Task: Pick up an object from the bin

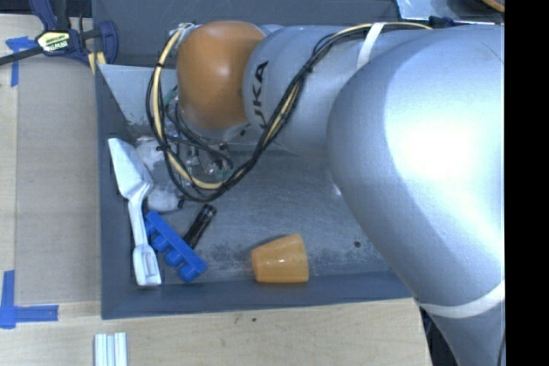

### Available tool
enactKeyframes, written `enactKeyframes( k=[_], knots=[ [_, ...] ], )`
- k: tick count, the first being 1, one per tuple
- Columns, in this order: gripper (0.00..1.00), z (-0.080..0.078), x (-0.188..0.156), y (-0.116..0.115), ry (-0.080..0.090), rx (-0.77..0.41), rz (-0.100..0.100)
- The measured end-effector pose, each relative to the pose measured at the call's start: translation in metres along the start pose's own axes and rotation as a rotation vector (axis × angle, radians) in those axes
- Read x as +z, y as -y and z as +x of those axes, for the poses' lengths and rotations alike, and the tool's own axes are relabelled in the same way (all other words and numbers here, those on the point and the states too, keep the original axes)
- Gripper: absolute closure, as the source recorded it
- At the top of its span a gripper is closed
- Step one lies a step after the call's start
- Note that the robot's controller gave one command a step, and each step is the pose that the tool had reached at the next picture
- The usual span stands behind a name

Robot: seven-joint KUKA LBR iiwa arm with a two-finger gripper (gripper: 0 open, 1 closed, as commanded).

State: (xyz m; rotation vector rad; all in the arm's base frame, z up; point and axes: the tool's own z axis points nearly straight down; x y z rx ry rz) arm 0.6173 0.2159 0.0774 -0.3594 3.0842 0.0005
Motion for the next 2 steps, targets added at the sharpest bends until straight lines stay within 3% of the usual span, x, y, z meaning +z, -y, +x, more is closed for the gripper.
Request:
enactKeyframes(
  k=[1,2],
  knots=[
    [1.0,0.0061,-0.0034,0.0014,0.013,0.097,-0.004],
    [1.0,0.0062,-0.0035,0.0014,0.013,0.097,-0.004]
  ],
)
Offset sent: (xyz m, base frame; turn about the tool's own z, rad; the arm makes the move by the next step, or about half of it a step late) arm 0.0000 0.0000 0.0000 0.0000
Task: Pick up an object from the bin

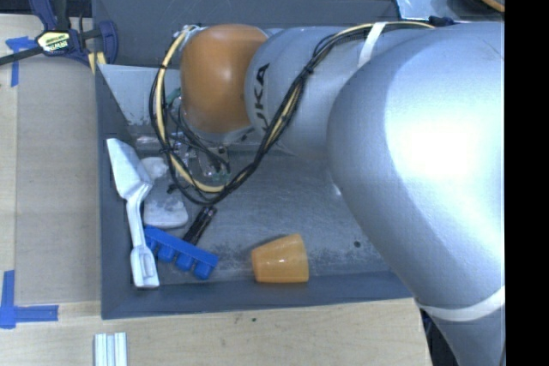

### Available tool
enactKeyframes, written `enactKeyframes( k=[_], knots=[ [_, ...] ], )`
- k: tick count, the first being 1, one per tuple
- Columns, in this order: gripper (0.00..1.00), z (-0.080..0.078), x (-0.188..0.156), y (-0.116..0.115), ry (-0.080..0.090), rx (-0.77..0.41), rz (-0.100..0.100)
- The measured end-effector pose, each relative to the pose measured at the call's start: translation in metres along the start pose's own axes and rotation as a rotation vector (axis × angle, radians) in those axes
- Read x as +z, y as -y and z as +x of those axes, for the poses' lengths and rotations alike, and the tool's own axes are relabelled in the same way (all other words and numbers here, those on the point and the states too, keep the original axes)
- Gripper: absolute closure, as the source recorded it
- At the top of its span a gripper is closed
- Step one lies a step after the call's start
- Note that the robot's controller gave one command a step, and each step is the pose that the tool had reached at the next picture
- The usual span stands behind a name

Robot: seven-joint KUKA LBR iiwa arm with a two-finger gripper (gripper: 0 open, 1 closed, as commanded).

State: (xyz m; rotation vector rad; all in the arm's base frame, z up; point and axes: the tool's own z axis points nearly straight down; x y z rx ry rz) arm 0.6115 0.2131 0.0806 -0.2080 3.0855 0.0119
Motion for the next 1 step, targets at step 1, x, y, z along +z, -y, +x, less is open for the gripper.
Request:
enactKeyframes(
  k=[1],
  knots=[
    [1.0,-0.0014,-0.0988,0.0202,-0.004,0.04,0.001]
  ],
)
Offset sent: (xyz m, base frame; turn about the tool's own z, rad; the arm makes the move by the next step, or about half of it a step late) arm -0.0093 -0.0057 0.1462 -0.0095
